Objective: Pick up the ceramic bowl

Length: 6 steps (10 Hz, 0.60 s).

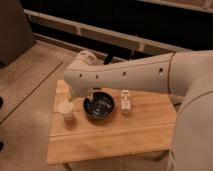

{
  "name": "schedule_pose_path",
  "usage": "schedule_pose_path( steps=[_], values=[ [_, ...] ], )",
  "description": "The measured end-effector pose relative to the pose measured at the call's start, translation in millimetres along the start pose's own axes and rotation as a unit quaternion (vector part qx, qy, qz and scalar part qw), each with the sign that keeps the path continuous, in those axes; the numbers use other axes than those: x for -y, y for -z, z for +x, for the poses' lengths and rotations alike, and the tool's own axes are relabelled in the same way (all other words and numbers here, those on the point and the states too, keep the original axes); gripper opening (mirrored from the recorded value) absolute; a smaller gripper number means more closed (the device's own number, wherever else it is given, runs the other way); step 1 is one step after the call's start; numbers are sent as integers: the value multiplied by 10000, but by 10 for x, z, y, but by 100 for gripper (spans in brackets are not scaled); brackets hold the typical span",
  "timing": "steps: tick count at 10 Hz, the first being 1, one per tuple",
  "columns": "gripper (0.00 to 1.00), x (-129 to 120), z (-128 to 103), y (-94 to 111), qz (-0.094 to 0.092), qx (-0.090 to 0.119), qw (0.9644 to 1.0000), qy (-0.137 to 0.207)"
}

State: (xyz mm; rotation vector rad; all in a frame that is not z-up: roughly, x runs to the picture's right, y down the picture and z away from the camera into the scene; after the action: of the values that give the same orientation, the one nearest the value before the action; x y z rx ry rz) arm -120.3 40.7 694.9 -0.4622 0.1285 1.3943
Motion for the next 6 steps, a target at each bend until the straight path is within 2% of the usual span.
schedule_pose_path(
  steps=[3,6],
  values=[
    [65,-14,10,-26,-2,-40,10000,-1],
    [65,340,19,-405,164,-507,9983,-231]
  ],
)
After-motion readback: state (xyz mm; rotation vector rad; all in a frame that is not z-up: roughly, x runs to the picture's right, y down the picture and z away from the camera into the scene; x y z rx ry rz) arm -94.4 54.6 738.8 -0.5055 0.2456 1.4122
